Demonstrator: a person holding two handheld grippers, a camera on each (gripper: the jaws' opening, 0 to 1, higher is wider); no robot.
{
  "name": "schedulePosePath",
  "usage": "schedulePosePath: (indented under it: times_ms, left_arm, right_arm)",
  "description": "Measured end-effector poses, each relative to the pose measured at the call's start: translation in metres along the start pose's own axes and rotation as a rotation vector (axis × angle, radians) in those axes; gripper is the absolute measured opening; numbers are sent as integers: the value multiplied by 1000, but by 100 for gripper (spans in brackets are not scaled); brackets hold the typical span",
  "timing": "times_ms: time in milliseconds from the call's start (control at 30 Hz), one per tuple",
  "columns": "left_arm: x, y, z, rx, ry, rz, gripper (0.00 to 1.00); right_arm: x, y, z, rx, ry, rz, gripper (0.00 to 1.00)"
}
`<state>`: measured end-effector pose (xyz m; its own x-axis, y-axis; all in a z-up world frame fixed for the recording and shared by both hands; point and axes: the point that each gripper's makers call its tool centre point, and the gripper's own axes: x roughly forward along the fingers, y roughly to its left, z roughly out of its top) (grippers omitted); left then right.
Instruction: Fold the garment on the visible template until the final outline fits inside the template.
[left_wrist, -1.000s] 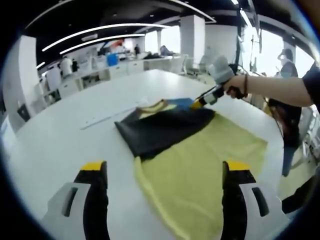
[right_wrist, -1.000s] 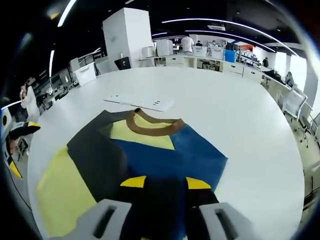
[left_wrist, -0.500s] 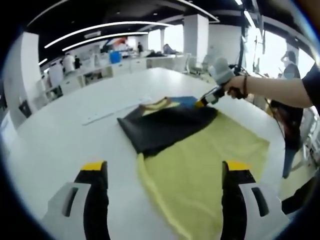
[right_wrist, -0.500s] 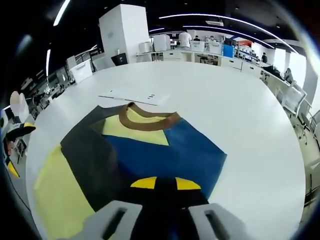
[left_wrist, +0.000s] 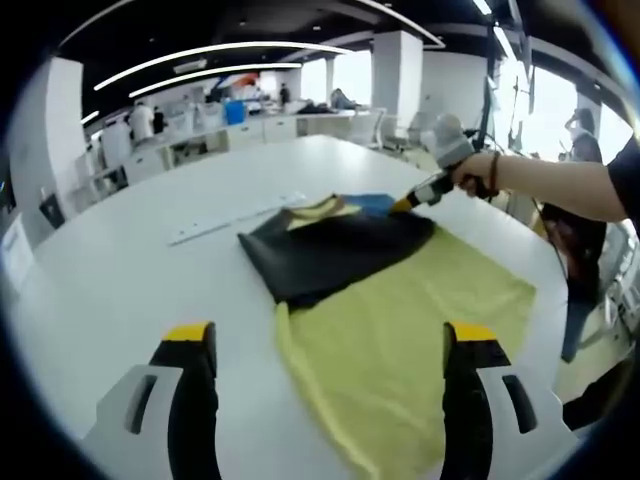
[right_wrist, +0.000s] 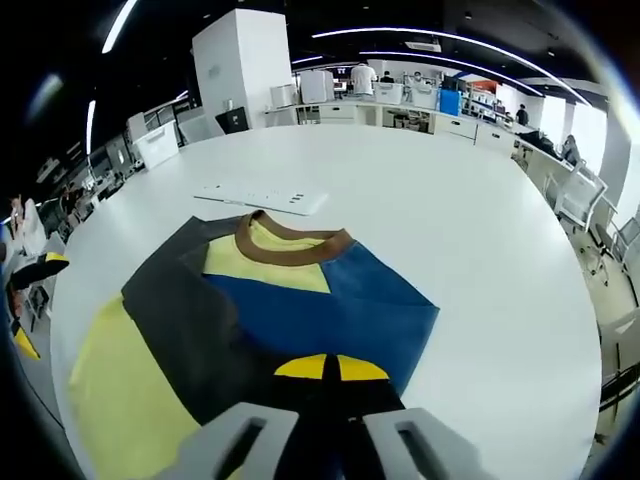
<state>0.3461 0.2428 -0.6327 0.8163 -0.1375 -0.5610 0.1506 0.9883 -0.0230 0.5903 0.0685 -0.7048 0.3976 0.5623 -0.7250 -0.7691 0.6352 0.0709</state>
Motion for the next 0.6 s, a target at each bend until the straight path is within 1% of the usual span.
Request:
schedulePosePath:
  times_ms: [100,167,200,233,333,500,533,600]
  left_arm:
    - [-1,0,3,0,-11,-1,90]
    - [-2,0,3,0,-14,2,90]
    - [-2,0,4,1,-15,2,91]
    - [-2,0,3,1,-13,2,91]
    - [-2,-1,4,1,-15,2,90]
    - [-1,-3,5,5,-16,-2,90]
    - [-1,-3,5,4,-16,-2,90]
    - [-1,-3,5,5,-18,-1,91]
  right_arm:
    - [-7,-3,4,22,-27,-8,0]
    - [-11,-8,3,21,-24,-26,0]
    - [-14,-13,3,19,-25,-50,0]
    - [-15,-16,3,13,-29,-60,0]
    - [-21,-22,1,33,-29,-72,0]
    - [-25,-31,-11,41,0,-106,0]
    - [-25,-31,-15,50,13,-111,0]
    - [-27,-32,-19,66,20,-118,0]
